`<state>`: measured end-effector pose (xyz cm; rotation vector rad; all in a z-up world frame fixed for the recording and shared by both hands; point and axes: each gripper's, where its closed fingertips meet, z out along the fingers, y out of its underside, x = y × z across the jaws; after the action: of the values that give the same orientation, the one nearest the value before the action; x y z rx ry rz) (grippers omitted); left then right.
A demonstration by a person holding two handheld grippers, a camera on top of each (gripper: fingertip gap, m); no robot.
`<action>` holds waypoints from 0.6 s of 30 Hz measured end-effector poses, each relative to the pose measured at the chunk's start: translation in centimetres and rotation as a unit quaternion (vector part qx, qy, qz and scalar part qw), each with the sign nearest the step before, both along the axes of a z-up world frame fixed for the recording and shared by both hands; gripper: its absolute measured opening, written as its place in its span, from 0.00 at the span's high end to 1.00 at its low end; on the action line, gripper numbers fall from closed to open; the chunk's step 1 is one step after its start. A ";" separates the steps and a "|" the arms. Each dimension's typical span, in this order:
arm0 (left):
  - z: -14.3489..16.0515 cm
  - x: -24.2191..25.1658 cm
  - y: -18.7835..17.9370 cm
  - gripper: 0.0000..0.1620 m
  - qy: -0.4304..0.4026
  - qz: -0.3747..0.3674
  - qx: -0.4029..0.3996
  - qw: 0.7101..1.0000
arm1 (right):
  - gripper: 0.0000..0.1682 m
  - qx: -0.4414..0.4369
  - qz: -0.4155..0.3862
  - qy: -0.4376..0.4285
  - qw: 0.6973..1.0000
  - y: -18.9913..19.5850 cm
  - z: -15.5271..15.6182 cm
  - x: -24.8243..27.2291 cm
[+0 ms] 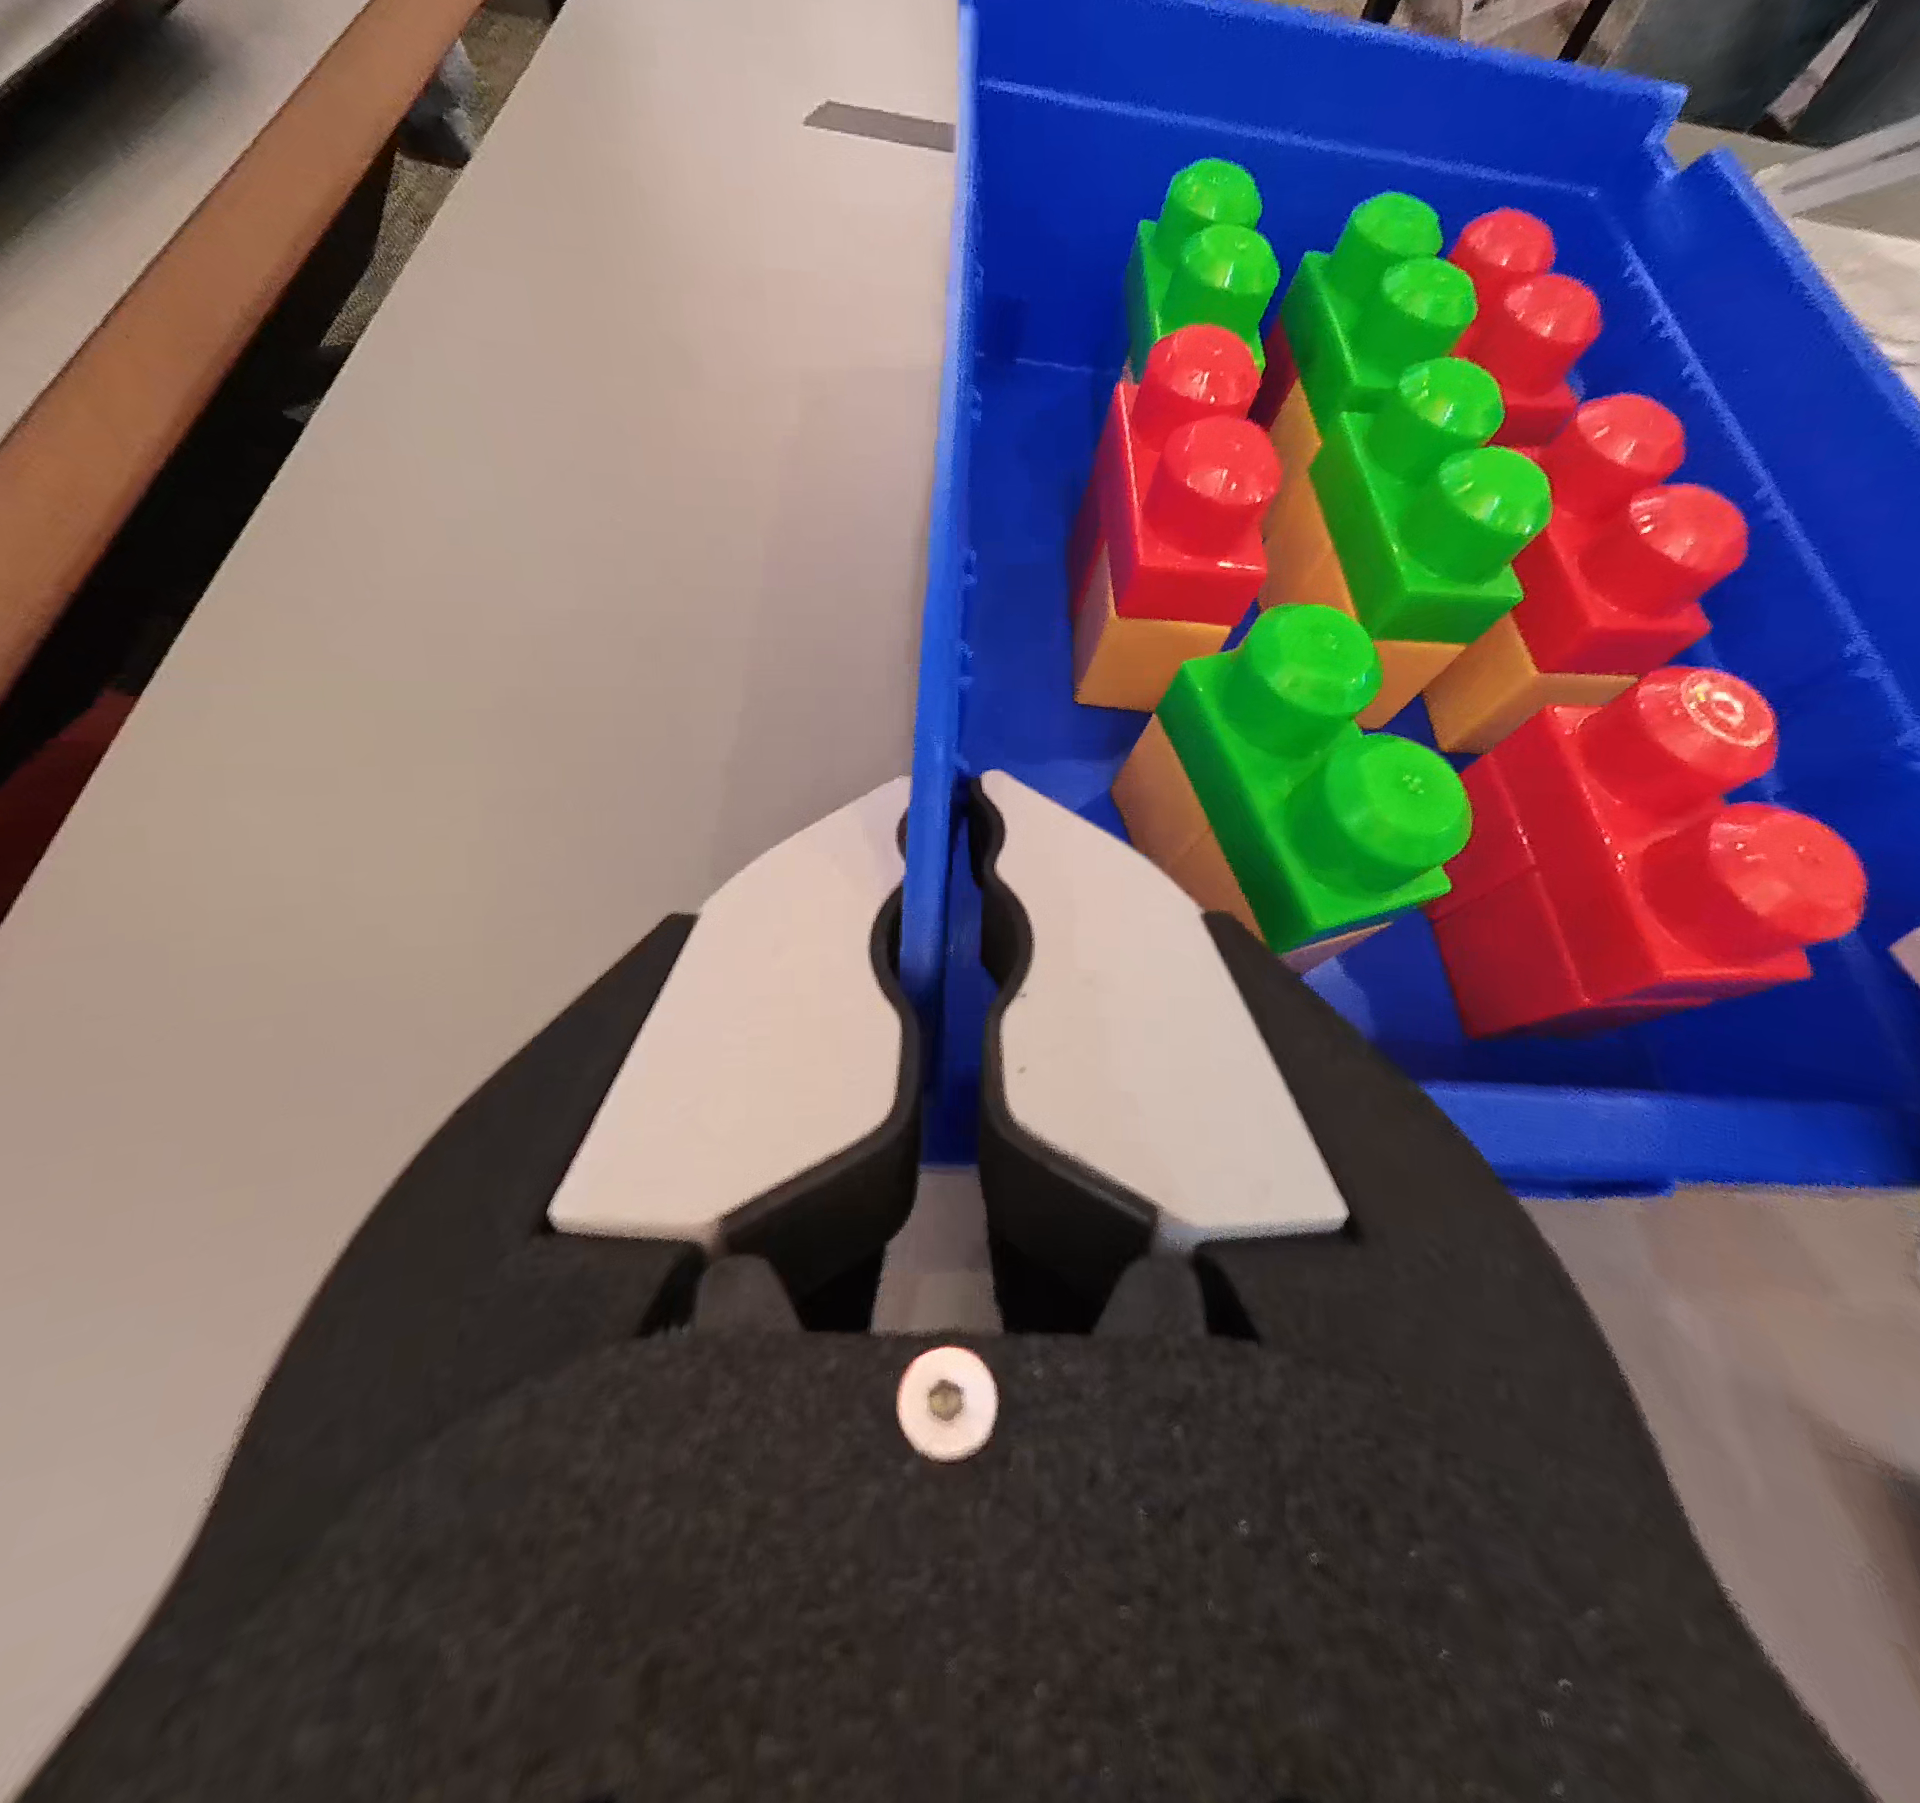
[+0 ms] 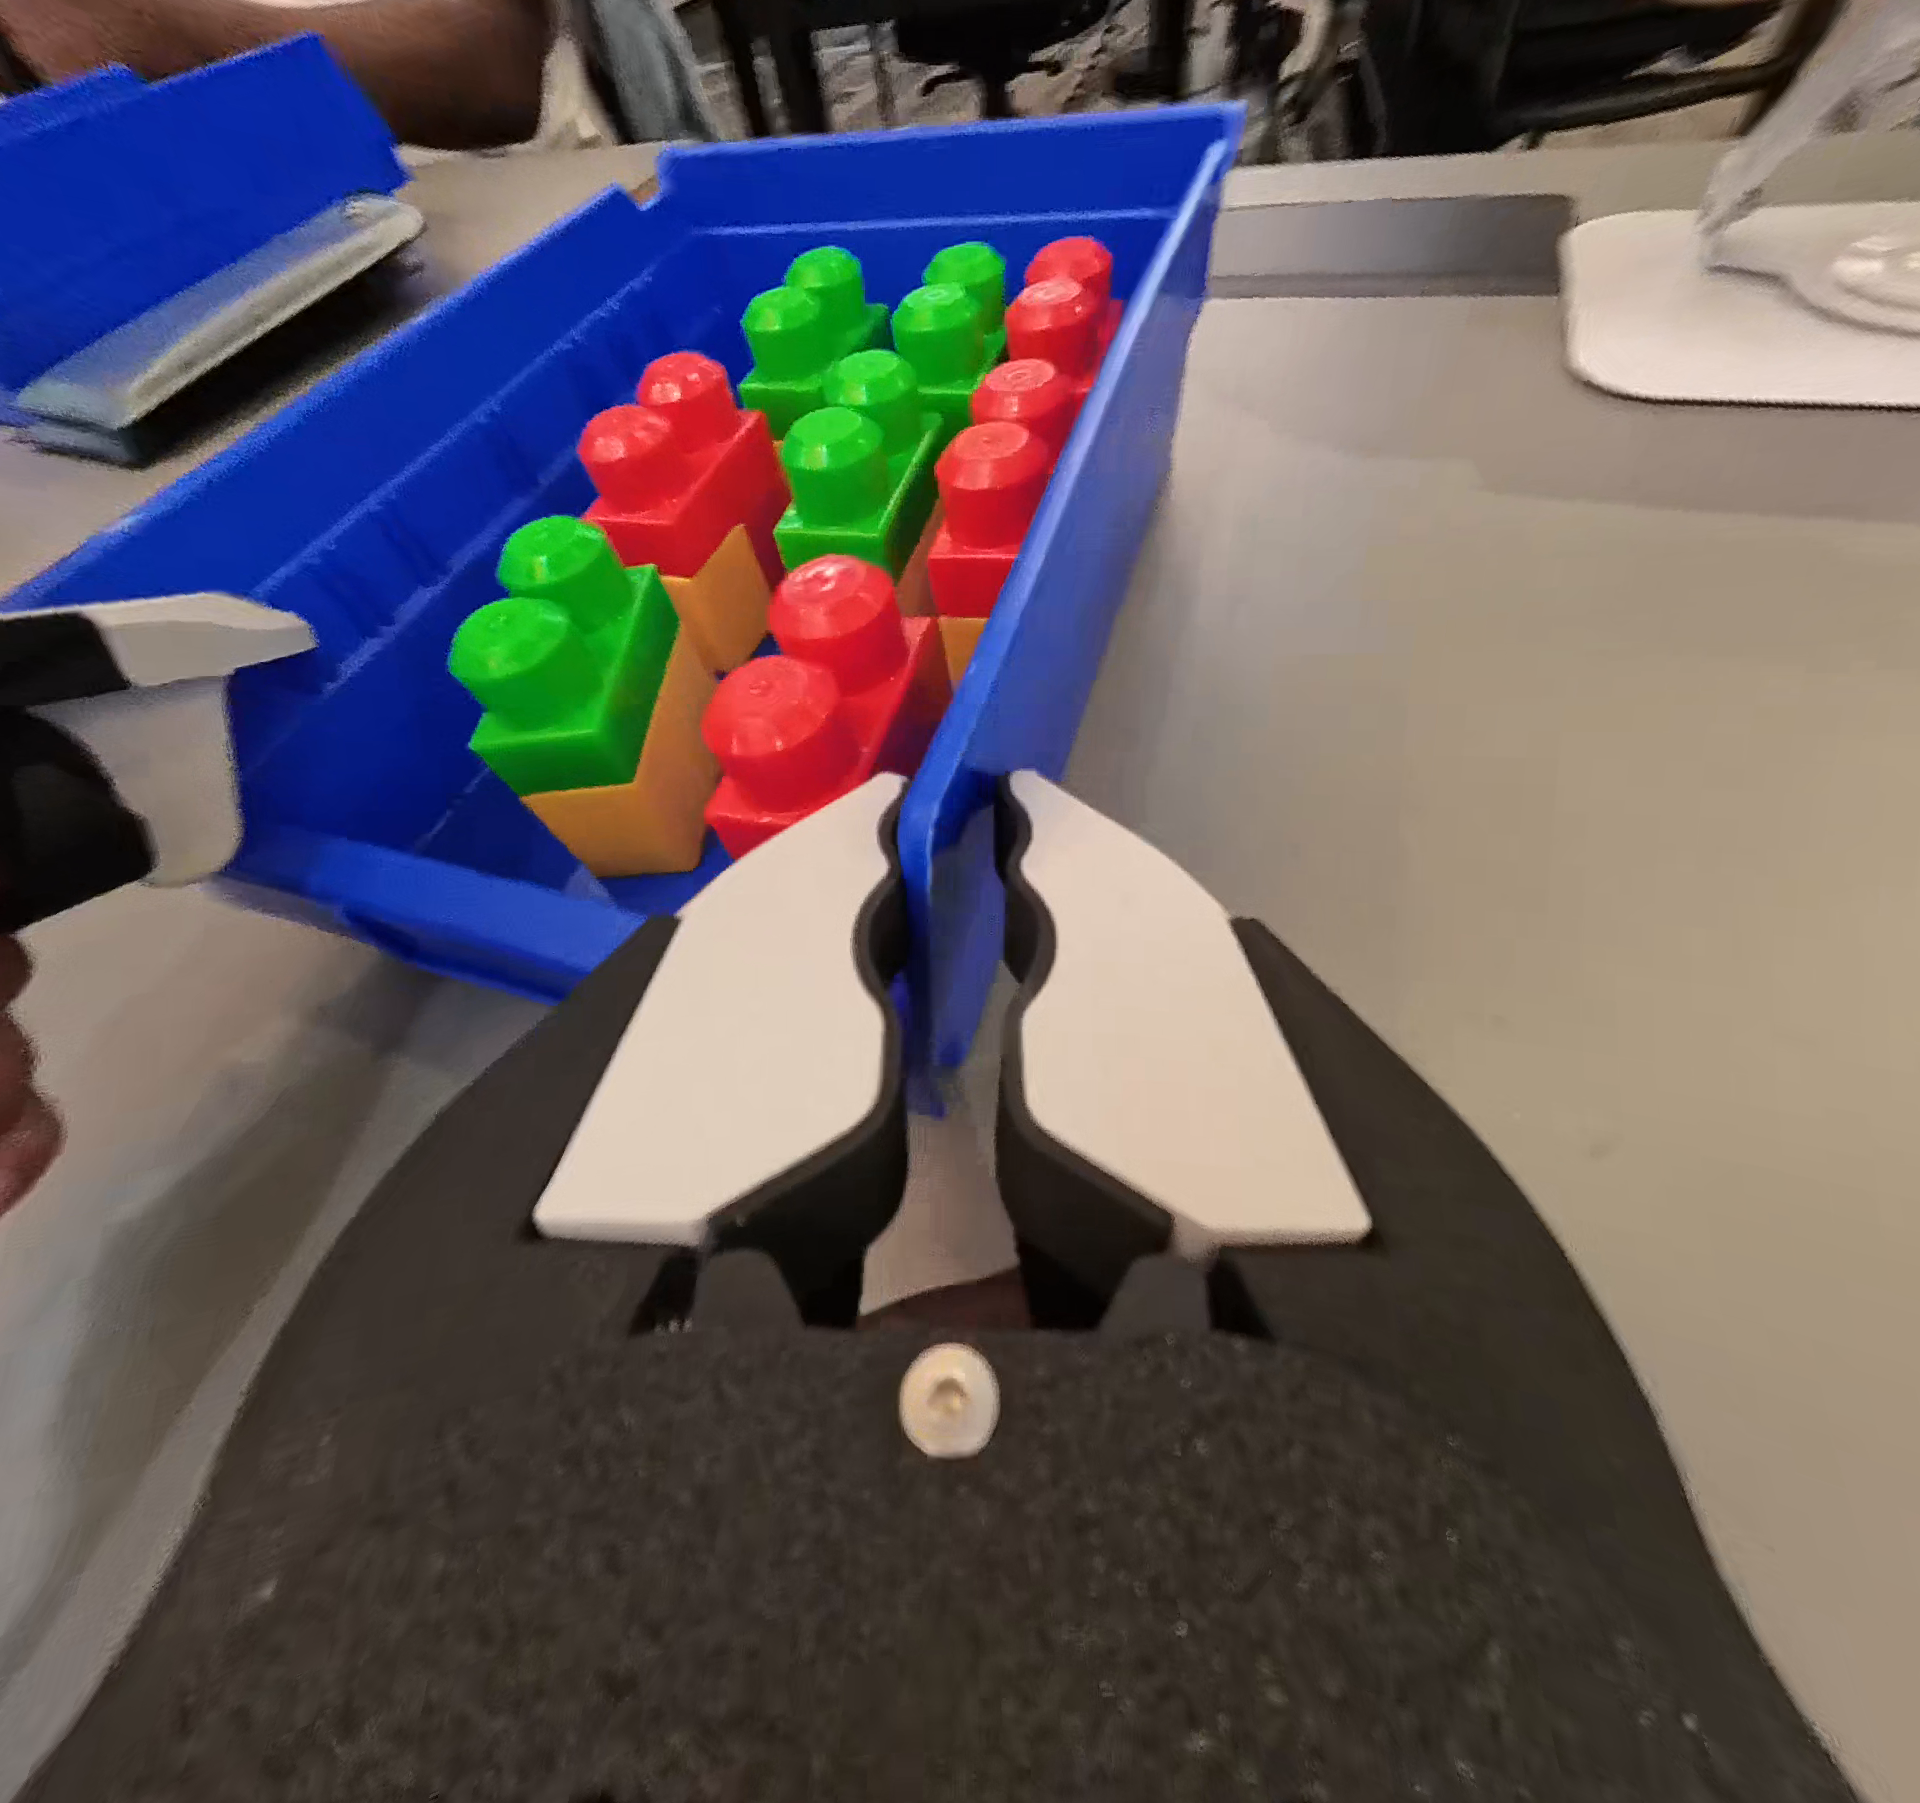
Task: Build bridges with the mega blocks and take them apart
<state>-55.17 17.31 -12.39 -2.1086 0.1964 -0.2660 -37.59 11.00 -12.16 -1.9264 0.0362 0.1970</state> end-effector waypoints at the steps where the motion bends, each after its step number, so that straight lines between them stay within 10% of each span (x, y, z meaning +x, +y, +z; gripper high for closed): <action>1: -0.1 -0.2 -0.2 0.94 -0.002 0.002 -0.004 1.000 | 0.91 -0.006 0.026 0.008 1.000 -0.5 0.2 0.0; 8: 3.5 0.9 -6.2 0.64 -0.031 -0.009 0.005 0.999 | 0.78 -0.010 0.243 -0.068 0.968 -10.1 2.7 7.6; 18: -0.1 15.0 -19.4 0.64 -0.051 -0.118 0.015 0.992 | 0.76 0.039 0.178 -0.014 0.983 -20.4 1.7 28.1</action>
<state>-40.20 -2.06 -12.50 -2.0361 0.3878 -0.5069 -9.44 -9.39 -10.46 -1.8445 -0.3340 0.4035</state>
